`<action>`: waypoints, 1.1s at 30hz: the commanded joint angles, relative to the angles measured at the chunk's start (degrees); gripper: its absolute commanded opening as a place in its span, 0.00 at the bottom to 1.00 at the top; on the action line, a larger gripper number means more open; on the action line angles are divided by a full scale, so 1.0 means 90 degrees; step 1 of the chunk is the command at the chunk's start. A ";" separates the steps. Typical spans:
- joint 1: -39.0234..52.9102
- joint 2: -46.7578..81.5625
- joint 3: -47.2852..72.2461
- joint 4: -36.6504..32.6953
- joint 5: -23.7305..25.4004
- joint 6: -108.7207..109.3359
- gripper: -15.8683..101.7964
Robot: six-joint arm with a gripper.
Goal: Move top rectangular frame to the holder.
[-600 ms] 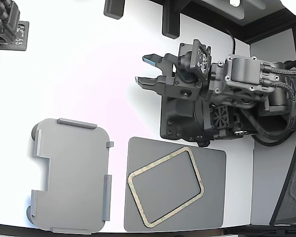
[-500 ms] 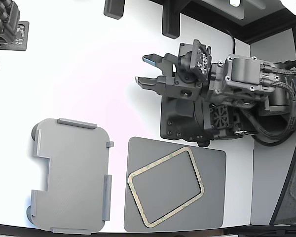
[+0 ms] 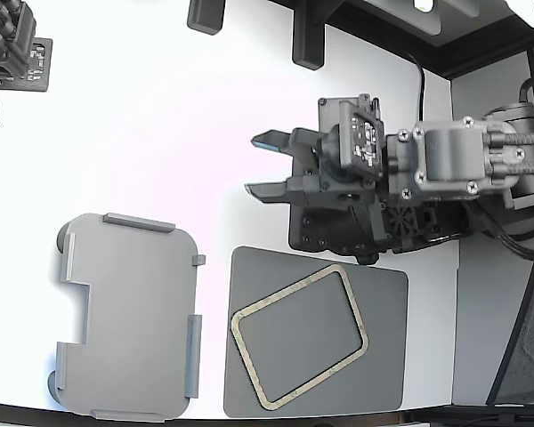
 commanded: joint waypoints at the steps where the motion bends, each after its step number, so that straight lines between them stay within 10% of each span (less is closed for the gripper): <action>1: 0.1484 -0.0400 -0.0752 0.0938 0.0459 0.1104 0.98; 10: 0.3994 -0.2891 -0.1973 0.2451 0.1025 0.3291 0.98; 22: 0.4463 -0.3125 -0.1260 0.2061 -0.0068 0.2686 0.98; 33: 0.4463 -0.3242 -0.0566 0.1172 0.0078 0.1943 0.97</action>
